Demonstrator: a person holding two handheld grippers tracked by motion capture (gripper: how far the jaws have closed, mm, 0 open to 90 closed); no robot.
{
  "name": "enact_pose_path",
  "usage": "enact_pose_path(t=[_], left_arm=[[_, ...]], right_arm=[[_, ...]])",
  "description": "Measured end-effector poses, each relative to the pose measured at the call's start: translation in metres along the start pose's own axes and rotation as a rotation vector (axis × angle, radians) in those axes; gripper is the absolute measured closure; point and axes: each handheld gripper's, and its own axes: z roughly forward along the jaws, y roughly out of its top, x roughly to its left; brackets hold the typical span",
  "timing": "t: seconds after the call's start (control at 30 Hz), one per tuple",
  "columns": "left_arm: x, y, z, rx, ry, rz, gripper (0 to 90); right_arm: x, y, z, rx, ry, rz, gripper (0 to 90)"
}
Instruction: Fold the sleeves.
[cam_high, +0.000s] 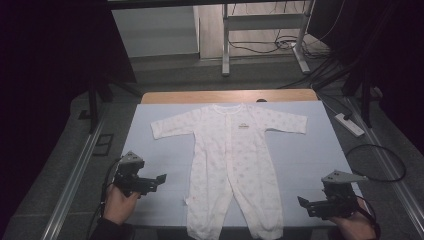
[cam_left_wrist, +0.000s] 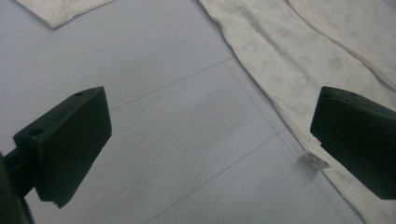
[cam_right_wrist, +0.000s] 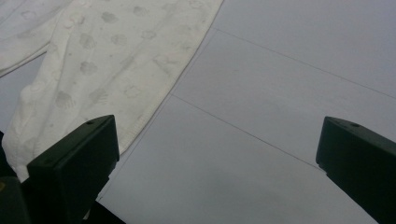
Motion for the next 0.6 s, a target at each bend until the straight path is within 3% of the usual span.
enact_pose_path(t=[0.3, 0.6], left_arm=[[0.005, 0.007, 0.008, -0.026, 0.015, 0.001, 0.0], [0.009, 0.011, 0.015, -0.027, 0.004, 0.011, 0.0]], right_arm=[[0.000, 0.000, 0.000, 0.000, -0.010, 0.006, 0.0], [0.000, 0.000, 0.000, 0.000, -0.008, 0.003, 0.0]])
